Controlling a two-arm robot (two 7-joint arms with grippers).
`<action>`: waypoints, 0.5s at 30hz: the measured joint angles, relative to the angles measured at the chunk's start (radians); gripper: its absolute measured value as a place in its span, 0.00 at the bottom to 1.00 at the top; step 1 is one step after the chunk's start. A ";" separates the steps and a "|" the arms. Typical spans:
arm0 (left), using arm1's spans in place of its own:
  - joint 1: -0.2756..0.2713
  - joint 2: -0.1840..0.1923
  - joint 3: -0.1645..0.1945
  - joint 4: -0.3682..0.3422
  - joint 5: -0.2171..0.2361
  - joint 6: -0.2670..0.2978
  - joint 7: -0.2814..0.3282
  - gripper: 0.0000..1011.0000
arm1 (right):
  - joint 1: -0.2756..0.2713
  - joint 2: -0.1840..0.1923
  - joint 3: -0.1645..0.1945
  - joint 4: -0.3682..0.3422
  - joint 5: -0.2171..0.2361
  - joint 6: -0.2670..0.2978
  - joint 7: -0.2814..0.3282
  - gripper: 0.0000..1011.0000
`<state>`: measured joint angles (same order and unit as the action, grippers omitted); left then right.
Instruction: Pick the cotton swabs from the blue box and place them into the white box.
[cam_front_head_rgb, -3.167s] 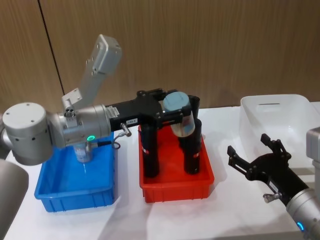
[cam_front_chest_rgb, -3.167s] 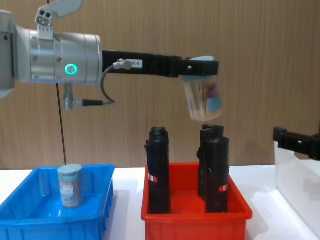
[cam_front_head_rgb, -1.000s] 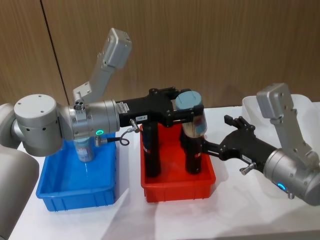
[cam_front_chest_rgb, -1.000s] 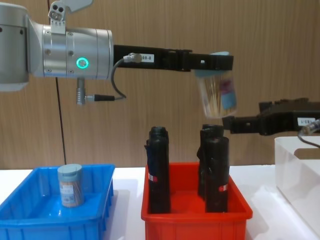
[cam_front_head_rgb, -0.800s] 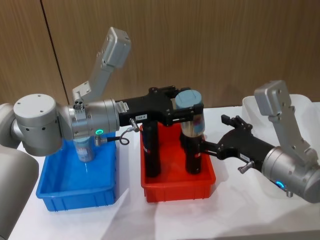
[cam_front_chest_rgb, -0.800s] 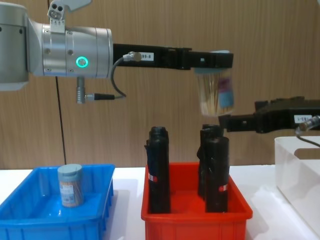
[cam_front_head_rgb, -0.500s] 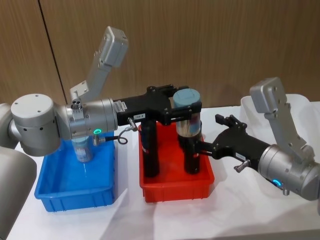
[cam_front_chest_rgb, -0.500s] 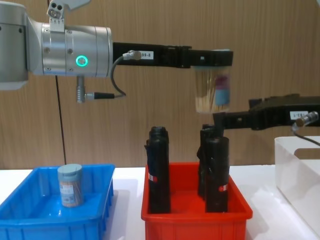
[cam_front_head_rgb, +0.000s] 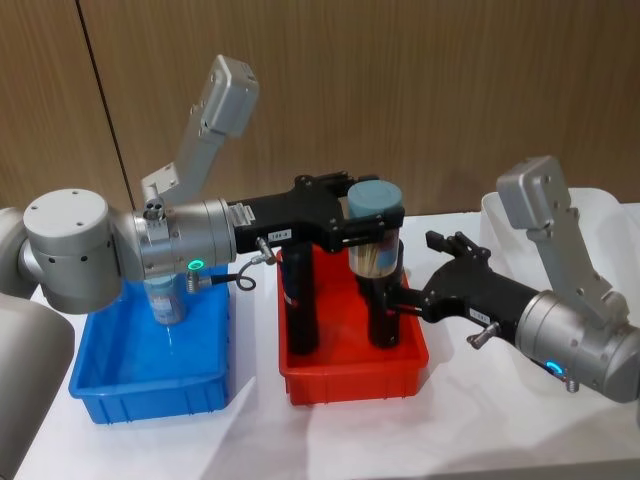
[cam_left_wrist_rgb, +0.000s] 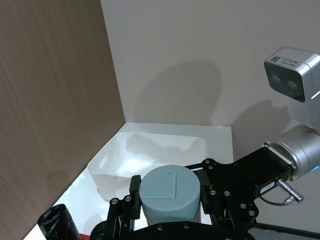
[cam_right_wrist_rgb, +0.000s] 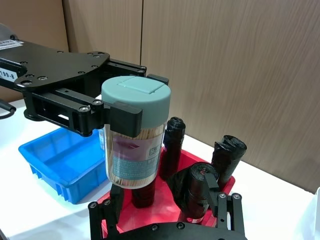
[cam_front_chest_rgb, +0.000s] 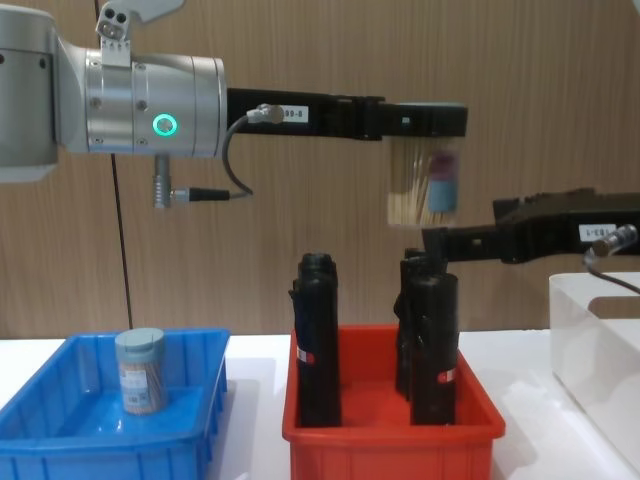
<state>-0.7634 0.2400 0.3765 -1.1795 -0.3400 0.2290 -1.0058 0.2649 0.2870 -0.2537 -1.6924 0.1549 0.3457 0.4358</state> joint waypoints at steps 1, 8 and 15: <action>0.000 0.000 0.000 0.000 0.000 0.000 0.000 0.66 | -0.001 0.001 0.000 0.000 0.000 -0.001 0.000 0.99; 0.000 0.000 0.001 0.001 0.006 0.004 -0.001 0.66 | -0.011 0.010 0.000 0.003 0.002 -0.008 0.001 0.99; 0.000 0.000 0.001 0.001 0.005 0.003 -0.001 0.66 | -0.021 0.019 0.001 0.006 0.006 -0.010 0.001 0.99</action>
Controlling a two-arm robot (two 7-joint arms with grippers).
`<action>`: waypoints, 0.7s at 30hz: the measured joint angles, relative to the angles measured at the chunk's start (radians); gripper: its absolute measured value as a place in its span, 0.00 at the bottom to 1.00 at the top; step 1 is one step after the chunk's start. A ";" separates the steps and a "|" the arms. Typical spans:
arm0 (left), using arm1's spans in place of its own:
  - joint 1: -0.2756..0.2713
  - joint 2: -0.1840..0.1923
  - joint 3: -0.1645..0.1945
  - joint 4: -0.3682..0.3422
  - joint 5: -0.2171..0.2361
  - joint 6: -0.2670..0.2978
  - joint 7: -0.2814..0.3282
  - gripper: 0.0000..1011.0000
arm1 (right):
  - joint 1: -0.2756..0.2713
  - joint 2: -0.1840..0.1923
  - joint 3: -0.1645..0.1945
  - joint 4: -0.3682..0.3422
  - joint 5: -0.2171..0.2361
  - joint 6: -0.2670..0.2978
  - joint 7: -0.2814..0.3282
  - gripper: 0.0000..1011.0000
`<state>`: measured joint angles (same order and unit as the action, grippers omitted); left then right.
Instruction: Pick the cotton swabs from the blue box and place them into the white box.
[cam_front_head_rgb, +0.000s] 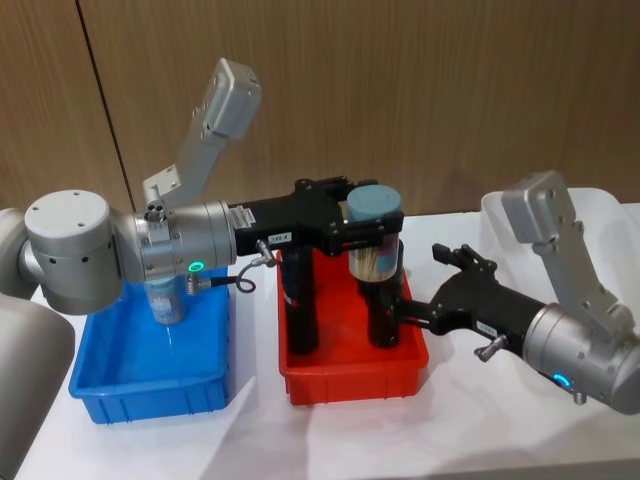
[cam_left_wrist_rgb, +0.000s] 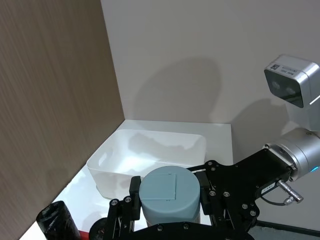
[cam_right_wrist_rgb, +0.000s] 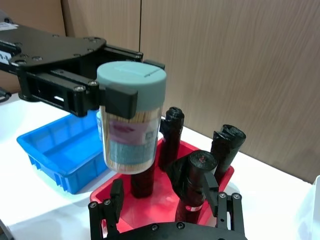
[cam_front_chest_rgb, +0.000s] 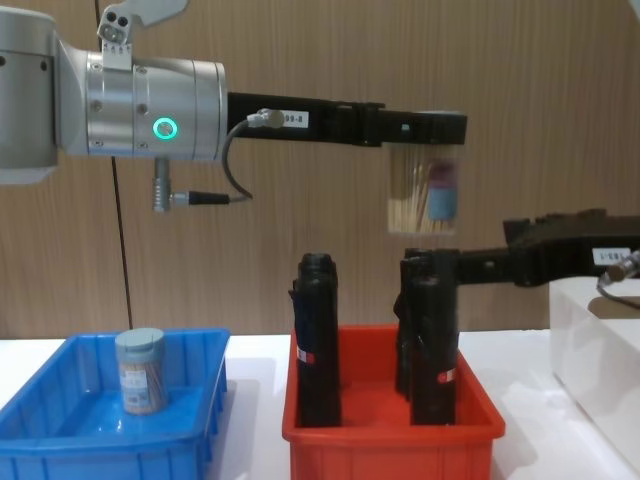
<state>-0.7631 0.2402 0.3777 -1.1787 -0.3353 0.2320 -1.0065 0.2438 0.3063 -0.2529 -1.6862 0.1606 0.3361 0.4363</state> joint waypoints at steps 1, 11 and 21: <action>0.000 0.000 0.000 0.000 0.000 0.000 0.000 0.66 | -0.001 0.001 0.000 0.000 0.000 0.000 0.000 0.99; 0.000 0.000 -0.001 0.000 -0.003 -0.002 0.000 0.66 | -0.014 0.013 0.002 -0.003 0.016 0.000 0.002 0.99; 0.000 0.000 -0.002 -0.001 -0.004 -0.003 0.001 0.66 | -0.022 0.023 0.011 -0.020 0.076 0.020 0.014 0.99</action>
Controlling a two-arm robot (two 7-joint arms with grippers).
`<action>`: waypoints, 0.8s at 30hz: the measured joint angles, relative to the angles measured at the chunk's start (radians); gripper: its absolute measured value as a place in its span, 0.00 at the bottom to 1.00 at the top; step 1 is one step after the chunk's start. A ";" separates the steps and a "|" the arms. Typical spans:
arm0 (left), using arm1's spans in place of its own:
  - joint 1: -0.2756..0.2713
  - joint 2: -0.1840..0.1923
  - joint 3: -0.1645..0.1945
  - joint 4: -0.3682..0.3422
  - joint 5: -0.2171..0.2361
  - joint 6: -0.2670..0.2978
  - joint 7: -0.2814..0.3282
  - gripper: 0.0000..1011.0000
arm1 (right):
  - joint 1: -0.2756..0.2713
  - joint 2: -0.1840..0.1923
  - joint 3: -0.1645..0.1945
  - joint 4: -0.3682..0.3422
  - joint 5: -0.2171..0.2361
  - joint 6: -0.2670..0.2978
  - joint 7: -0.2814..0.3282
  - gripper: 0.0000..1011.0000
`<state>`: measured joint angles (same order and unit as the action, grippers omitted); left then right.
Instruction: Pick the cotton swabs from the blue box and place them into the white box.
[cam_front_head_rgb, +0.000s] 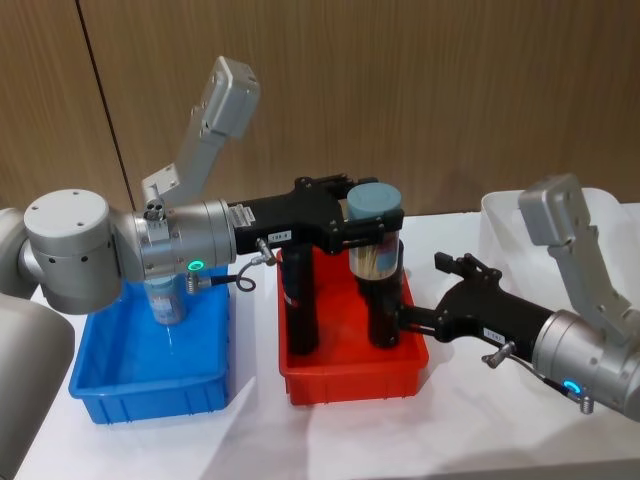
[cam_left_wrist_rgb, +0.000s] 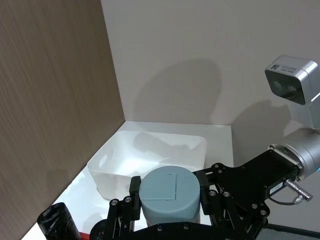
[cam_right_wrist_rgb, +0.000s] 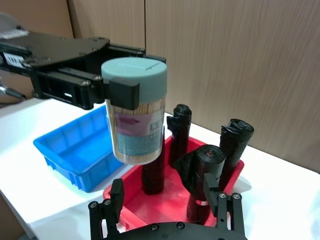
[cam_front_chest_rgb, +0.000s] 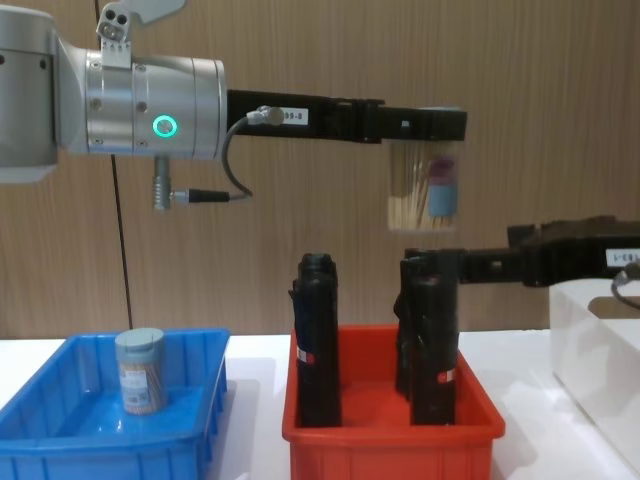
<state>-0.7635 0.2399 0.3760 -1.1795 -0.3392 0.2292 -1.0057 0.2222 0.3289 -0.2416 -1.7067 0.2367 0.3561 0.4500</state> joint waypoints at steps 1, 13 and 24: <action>0.000 0.000 0.000 0.000 0.000 0.000 0.000 0.66 | 0.000 0.001 0.002 -0.002 0.013 0.004 0.002 0.99; 0.000 0.000 0.000 0.000 -0.001 0.000 0.001 0.66 | 0.006 0.003 0.012 -0.021 0.092 0.036 0.018 0.99; 0.000 0.000 0.000 0.000 0.000 0.000 0.000 0.66 | 0.017 -0.005 0.005 -0.030 0.115 0.048 0.026 0.99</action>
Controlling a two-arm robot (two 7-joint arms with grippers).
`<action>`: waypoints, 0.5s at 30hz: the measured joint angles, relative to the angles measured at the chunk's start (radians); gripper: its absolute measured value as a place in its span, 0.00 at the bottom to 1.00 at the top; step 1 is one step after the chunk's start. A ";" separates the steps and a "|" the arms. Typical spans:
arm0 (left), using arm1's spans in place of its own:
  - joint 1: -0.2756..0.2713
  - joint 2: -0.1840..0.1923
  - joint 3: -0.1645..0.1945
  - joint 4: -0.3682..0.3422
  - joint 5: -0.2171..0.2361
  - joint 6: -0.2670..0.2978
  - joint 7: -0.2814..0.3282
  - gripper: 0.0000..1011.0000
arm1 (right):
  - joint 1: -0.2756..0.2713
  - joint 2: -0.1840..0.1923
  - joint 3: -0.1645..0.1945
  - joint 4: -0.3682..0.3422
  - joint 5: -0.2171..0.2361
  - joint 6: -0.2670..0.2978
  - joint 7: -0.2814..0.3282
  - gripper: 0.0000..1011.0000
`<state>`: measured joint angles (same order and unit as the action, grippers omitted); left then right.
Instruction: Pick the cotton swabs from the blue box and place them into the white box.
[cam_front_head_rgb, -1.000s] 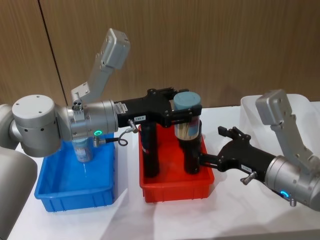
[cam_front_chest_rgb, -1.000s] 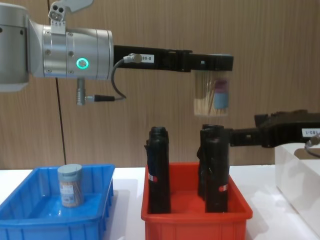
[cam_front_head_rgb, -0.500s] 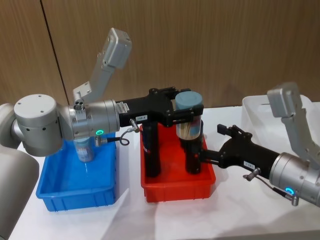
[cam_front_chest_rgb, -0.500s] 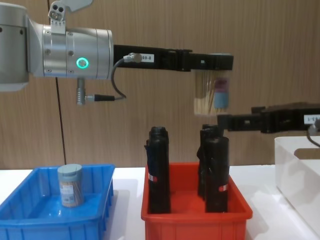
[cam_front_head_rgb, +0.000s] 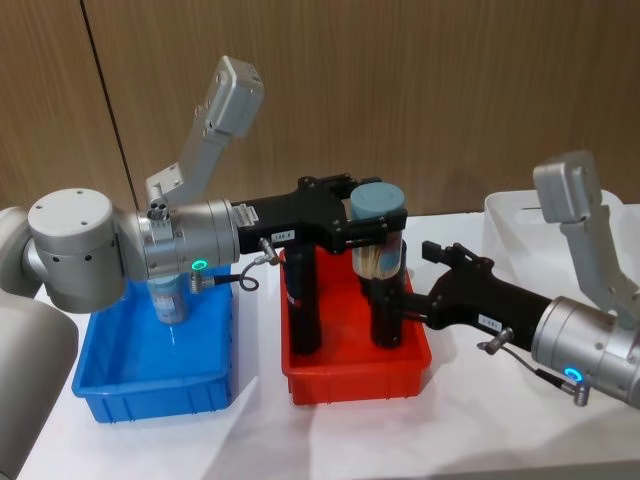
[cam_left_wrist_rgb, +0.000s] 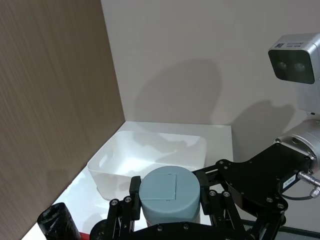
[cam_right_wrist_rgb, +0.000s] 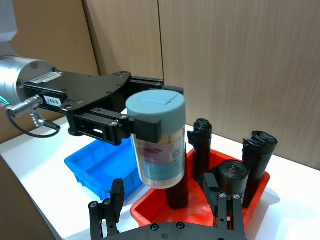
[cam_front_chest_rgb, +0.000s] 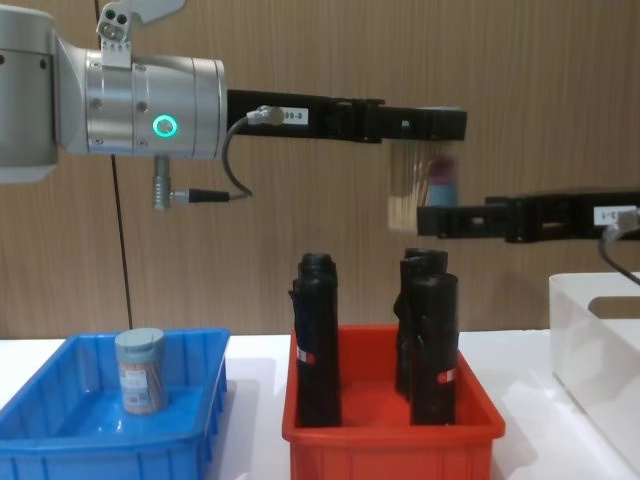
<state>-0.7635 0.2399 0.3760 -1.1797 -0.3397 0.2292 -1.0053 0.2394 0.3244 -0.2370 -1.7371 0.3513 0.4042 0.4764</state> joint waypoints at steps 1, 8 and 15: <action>0.000 0.000 0.000 0.000 0.000 0.000 0.000 0.66 | 0.001 -0.001 -0.001 0.000 0.001 0.001 0.001 0.99; 0.000 0.000 0.000 0.000 0.000 0.000 0.000 0.66 | 0.014 -0.010 -0.010 0.007 0.001 0.002 0.004 0.99; 0.000 0.000 0.000 0.000 0.000 0.000 0.000 0.66 | 0.028 -0.020 -0.019 0.024 -0.004 0.002 0.004 0.99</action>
<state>-0.7635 0.2399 0.3760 -1.1796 -0.3396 0.2292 -1.0053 0.2671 0.3040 -0.2558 -1.7133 0.3470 0.4066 0.4806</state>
